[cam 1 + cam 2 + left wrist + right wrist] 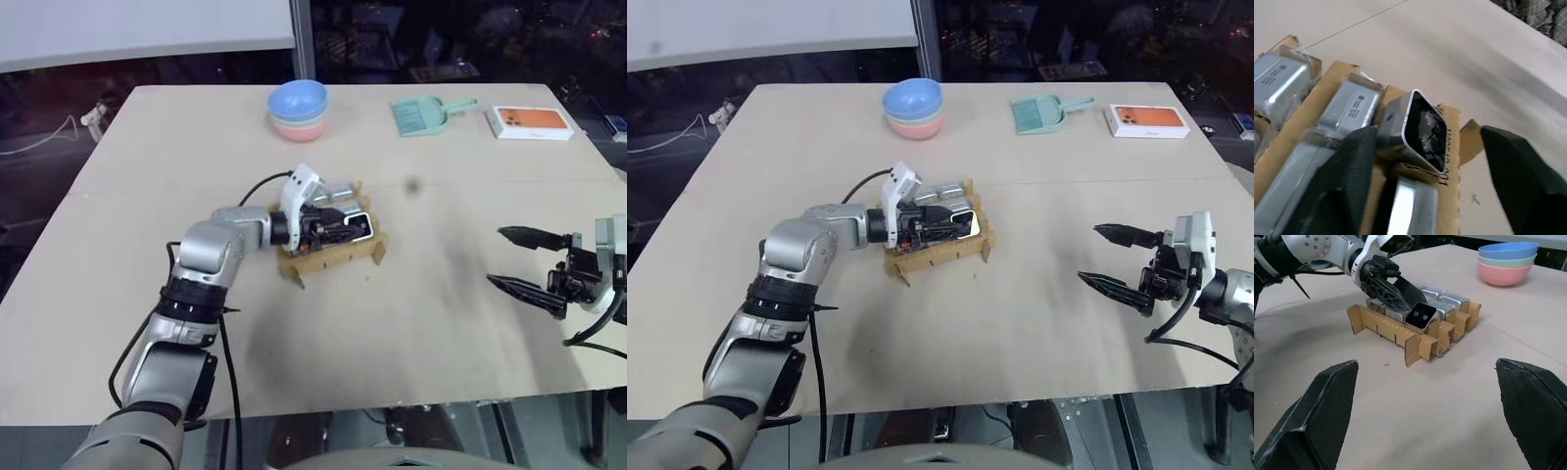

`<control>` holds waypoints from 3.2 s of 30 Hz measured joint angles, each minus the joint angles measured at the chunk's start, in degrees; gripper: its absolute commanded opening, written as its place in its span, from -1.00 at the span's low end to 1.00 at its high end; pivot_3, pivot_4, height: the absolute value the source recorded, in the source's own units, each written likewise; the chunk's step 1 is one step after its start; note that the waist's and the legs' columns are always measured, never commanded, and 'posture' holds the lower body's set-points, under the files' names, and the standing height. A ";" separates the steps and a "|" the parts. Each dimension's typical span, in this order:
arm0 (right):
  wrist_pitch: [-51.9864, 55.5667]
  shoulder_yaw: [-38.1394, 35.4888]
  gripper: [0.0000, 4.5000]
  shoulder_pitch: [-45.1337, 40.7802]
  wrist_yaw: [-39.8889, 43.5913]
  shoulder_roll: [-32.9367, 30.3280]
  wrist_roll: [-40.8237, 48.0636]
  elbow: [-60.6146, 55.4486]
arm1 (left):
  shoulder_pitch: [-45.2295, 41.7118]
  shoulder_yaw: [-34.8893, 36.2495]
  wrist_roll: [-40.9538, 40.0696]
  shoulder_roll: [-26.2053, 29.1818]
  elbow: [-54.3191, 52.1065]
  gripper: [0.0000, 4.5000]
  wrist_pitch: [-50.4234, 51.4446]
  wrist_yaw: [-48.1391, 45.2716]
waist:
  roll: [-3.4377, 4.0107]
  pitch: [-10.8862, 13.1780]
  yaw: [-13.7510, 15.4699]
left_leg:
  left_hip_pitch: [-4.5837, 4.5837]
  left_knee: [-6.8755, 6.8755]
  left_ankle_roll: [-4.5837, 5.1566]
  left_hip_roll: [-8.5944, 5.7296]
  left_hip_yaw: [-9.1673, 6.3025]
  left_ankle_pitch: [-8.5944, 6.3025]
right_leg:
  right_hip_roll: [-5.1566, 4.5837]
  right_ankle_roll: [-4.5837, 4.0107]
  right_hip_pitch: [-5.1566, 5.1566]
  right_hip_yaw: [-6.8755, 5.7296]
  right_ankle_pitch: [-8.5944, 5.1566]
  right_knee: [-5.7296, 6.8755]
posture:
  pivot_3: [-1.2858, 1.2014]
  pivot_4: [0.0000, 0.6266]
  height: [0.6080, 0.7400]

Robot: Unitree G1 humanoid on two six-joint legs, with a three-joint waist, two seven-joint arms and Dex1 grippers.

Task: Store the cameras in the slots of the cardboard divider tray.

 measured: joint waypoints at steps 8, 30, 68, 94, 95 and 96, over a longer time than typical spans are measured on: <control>-0.25 0.06 1.00 0.00 -0.04 0.00 -0.13 0.02 | -0.77 -2.45 1.44 1.26 -0.48 0.24 -0.71 -1.44 | 0.01 -0.01 0.05 | -0.02 0.00 0.00 -0.01 0.02 0.00 | 0.00 -0.02 0.00 0.00 0.02 0.00 | 0.03 -0.52 1.00; -0.71 0.10 1.00 0.16 -0.53 0.57 -1.29 0.02 | -1.60 -3.24 6.06 2.53 -0.91 -0.64 -7.70 -4.66 | 0.01 0.00 0.05 | -0.10 -0.01 0.05 -0.02 0.02 -0.03 | -0.03 0.02 -0.02 -0.01 0.09 -0.12 | 0.03 -0.52 1.00; 23.13 37.12 1.00 -53.81 -1.20 21.15 -24.27 38.19 | 34.11 32.87 -18.62 33.37 -29.48 0.98 -3.97 -19.53 | 0.01 0.27 -1.61 | -1.04 -0.04 -0.16 0.04 0.11 0.08 | -0.10 -0.09 -1.00 -0.23 0.24 0.05 | 0.03 -0.52 1.00; 29.42 38.13 1.00 -50.83 4.13 17.77 -22.86 27.12 | 34.68 33.51 -19.62 35.26 -26.45 0.98 -6.35 -20.59 | 0.07 0.32 -2.88 | -1.02 -0.10 -0.16 0.06 0.08 0.07 | -0.07 -0.09 -1.05 -0.16 0.25 0.04 | 0.03 -0.52 1.00; 29.12 38.12 1.00 -50.87 3.56 17.95 -23.15 27.13 | 34.63 33.41 -19.59 35.38 -26.35 0.98 -6.47 -20.64 | 0.06 0.31 -2.89 | -1.02 -0.09 -0.17 0.05 0.09 0.07 | -0.07 -0.09 -1.05 -0.16 0.25 0.05 | 0.03 -0.52 1.00; 27.66 38.09 1.00 -50.91 2.11 18.45 -24.05 27.78 | 34.36 33.03 -19.46 35.46 -26.20 0.98 -6.77 -20.70 | 0.07 0.31 -2.97 | -0.99 -0.09 -0.16 0.05 0.11 0.07 | -0.07 -0.09 -1.05 -0.14 0.25 0.05 | 0.03 -0.52 1.00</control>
